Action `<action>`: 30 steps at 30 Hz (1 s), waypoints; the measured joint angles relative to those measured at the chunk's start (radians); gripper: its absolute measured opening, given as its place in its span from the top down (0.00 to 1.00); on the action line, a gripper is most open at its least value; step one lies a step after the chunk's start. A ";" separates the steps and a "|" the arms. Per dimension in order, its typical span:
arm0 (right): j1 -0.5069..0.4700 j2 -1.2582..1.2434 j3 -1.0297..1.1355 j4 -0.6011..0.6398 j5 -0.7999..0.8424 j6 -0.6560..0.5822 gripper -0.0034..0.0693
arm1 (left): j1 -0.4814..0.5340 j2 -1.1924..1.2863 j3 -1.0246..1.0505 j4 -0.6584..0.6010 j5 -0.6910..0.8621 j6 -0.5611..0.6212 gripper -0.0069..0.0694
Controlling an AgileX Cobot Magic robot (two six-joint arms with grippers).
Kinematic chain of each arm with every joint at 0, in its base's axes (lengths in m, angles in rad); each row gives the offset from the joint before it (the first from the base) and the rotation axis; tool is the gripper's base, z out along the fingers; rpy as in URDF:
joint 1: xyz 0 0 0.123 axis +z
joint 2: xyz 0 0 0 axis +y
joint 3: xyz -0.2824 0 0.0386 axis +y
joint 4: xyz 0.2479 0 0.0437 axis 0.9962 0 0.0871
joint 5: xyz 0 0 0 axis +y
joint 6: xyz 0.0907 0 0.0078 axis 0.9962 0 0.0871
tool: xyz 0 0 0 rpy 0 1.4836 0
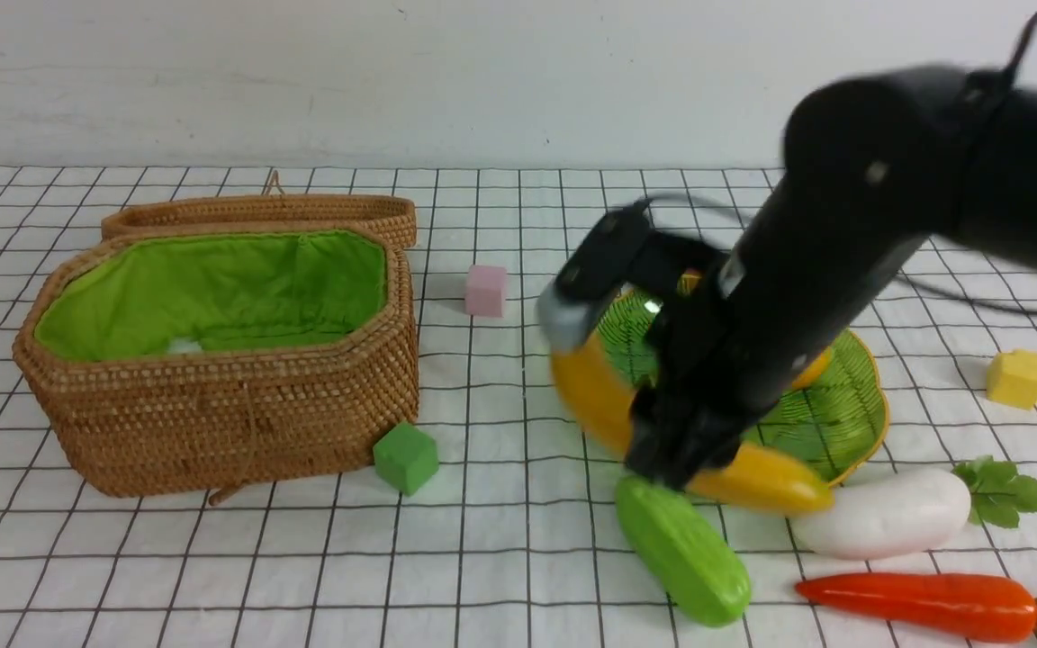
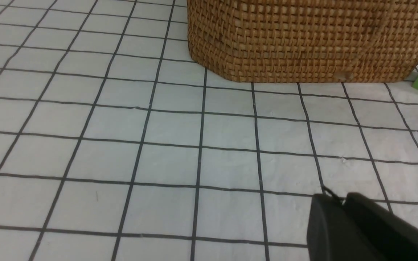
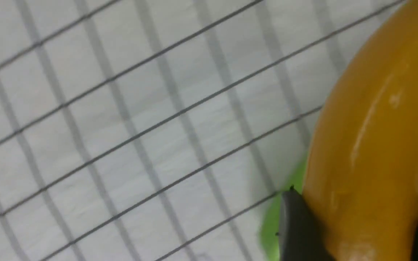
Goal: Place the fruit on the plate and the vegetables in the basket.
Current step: Use the right arm to grab a banana and put it into the right plate
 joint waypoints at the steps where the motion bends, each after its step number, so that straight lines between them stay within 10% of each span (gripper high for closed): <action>1: -0.095 0.008 -0.034 0.034 -0.039 0.053 0.51 | 0.000 0.000 0.000 0.000 0.000 0.000 0.84; 8: -0.313 0.131 -0.071 0.201 -0.177 0.130 0.51 | 0.000 0.000 0.000 0.000 0.000 0.000 0.84; 17: -0.325 0.245 -0.071 0.230 -0.231 0.133 0.50 | 0.000 0.000 0.000 0.000 0.000 0.000 0.84; 25: -0.325 0.201 -0.075 0.194 -0.193 0.140 0.06 | 0.000 0.000 0.000 0.000 0.000 0.000 0.84; 30: -0.322 0.098 -0.073 0.188 -0.102 0.159 0.02 | 0.000 0.000 0.000 0.000 0.000 0.000 0.84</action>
